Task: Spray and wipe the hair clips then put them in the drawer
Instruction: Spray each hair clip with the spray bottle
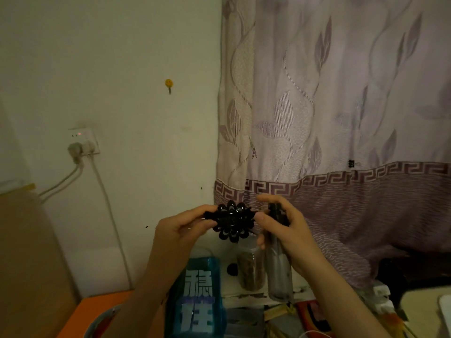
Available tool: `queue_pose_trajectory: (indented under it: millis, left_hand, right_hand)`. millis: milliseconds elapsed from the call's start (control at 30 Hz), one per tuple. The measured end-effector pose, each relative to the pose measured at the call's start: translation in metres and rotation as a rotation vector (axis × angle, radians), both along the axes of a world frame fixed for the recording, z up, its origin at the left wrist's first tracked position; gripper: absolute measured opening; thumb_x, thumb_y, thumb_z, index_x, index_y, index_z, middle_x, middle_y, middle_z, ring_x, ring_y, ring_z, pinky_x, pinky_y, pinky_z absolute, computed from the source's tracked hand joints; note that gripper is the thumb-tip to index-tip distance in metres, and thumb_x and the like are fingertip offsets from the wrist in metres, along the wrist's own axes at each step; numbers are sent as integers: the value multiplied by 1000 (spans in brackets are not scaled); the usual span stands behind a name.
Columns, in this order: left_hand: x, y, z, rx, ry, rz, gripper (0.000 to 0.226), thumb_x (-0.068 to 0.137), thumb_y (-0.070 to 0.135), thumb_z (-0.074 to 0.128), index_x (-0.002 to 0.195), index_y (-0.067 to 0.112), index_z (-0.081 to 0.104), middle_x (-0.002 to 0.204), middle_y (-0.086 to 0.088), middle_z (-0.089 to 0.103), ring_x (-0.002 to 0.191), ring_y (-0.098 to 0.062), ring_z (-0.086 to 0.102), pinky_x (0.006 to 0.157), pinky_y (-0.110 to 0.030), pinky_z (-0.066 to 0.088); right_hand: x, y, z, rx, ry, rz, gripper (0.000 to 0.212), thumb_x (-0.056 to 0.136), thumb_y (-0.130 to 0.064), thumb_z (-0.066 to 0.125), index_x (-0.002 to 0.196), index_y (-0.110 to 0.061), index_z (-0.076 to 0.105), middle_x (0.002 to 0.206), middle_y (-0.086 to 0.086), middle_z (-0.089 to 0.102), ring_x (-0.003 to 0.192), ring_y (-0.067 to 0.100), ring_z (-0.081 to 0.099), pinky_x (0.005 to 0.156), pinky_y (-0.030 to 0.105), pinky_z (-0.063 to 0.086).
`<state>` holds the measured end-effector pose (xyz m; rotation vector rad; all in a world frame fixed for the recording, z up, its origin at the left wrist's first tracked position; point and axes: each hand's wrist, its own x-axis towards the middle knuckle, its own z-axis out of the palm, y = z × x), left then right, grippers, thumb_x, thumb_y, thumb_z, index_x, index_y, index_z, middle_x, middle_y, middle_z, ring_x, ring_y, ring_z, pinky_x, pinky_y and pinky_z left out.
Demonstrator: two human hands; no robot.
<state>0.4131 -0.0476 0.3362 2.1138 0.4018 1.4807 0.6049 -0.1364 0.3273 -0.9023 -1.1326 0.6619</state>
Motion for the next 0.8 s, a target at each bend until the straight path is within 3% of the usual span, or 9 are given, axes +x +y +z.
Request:
queue_pose_trajectory:
  millis: [133,367,467,600,733,800]
  left_hand:
    - [-5,3,7,9,-67,24,39,76,-5,66,100,27,67,89,28,71,84,1,69,77,-9,51]
    - [-5,6,20,10,-137,30,43,74,-10,67,100,25,67,84,23,72,83,1,70,78,-9,51]
    - [-4,6,25,-2,-151,11,41,74,-8,68,99,24,68,85,26,71,83,2,69,77,-8,50]
    - [-3,4,32,-10,-182,-25,32,69,12,68,98,24,69,86,24,72,86,1,69,79,-8,50]
    - [-2,2,37,-1,-187,-48,30,69,17,67,97,26,70,88,25,72,87,1,69,80,-9,50]
    - [-2,2,39,10,-187,-54,28,70,18,67,97,26,70,89,24,72,88,1,69,80,-9,50]
  right_hand:
    - [3,-1,8,85,-34,-45,49,71,-24,72,117,-20,56,74,-5,64,49,19,59,50,28,53]
    - [8,-1,16,150,-86,-7,70,67,-28,85,123,-43,45,83,-2,61,66,21,60,63,33,56]
    - [8,-1,18,155,-100,-13,62,64,-30,81,110,-46,43,95,11,53,76,29,57,73,43,56]
    - [6,-2,22,197,-154,-72,50,70,-32,79,106,-41,46,98,16,54,89,44,59,82,57,54]
    - [2,-4,27,252,-148,-98,48,72,-33,77,114,-40,54,94,0,68,93,32,66,76,32,57]
    - [-1,-6,29,279,-159,-118,47,73,-32,72,116,-40,55,98,6,69,92,26,67,75,28,56]
